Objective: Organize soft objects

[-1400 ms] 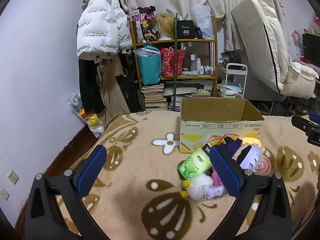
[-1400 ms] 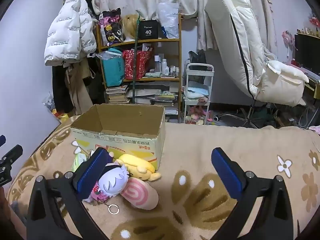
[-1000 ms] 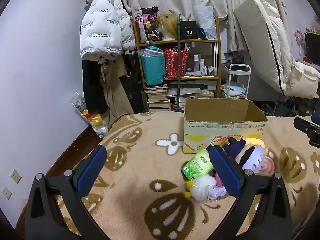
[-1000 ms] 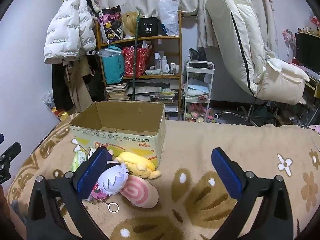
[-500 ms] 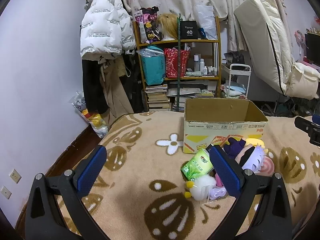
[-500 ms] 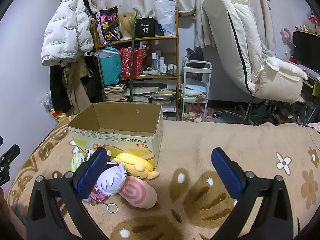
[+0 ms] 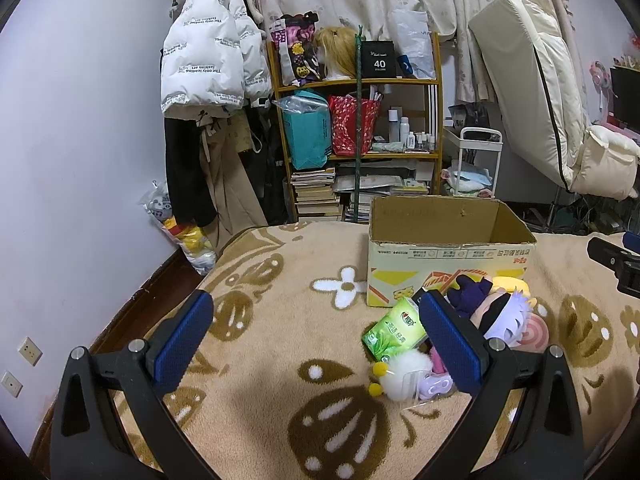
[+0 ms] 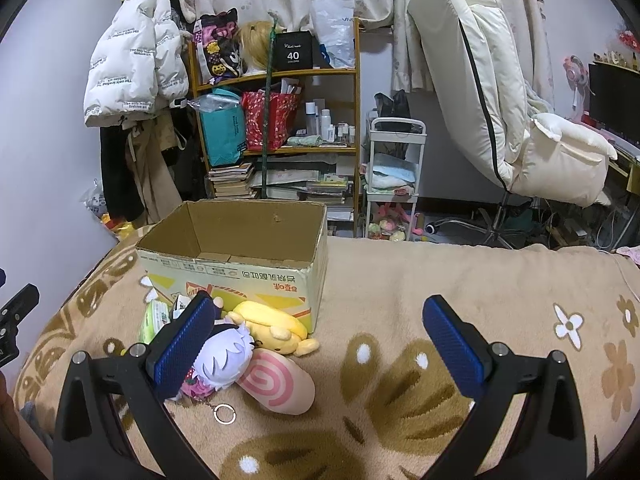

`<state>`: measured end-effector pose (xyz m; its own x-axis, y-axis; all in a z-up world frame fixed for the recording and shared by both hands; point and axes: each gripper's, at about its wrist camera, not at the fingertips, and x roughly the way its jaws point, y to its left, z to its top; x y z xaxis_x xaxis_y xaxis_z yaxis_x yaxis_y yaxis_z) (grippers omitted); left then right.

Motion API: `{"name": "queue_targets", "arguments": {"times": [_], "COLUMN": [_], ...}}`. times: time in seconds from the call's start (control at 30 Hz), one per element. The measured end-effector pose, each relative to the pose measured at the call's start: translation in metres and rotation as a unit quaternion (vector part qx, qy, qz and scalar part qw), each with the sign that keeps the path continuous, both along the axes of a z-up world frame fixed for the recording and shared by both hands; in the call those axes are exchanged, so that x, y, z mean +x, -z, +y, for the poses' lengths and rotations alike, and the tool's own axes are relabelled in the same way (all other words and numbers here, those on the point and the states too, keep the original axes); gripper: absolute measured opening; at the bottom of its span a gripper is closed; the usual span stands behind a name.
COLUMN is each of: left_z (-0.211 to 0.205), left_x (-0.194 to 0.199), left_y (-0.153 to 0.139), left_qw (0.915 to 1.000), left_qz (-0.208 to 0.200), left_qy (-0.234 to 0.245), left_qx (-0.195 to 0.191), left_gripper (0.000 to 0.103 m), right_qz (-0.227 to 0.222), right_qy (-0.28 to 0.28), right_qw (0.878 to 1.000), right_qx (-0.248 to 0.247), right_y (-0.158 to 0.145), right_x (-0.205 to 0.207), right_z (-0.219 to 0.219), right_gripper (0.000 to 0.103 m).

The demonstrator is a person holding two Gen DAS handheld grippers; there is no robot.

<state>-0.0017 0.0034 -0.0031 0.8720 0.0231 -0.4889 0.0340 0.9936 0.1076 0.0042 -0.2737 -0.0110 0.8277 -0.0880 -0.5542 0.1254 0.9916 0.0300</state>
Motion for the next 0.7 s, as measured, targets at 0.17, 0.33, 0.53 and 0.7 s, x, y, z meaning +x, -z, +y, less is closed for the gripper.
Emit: {"name": "queue_targets", "arguments": {"times": [0.17,0.33,0.53,0.7], "left_z": [-0.001,-0.001,-0.002,-0.002], "left_x": [0.001,0.001,0.001,0.001], "left_y": [0.000,0.000,-0.001,-0.001], "left_qw": [1.0000,1.0000,1.0000,1.0000], "left_qz": [0.001,0.000,0.001,0.001], "left_qy": [0.000,0.000,0.000,-0.001], "left_qx": [0.001,0.000,0.001,0.001], "left_gripper": [0.101,0.101,0.101,0.101], "right_qz": [0.000,0.000,0.001,0.000], "right_qy": [0.000,-0.001,0.000,0.003], "right_qw": [1.000,1.000,1.000,1.000], "right_qx": [0.002,0.000,0.003,0.008], "right_y": [0.006,0.008,0.009,0.010], "right_x": [0.001,0.001,0.001,0.000], "right_z": [-0.003,-0.002,-0.002,-0.001], "right_gripper": [0.103,0.103,0.103,0.103]}}
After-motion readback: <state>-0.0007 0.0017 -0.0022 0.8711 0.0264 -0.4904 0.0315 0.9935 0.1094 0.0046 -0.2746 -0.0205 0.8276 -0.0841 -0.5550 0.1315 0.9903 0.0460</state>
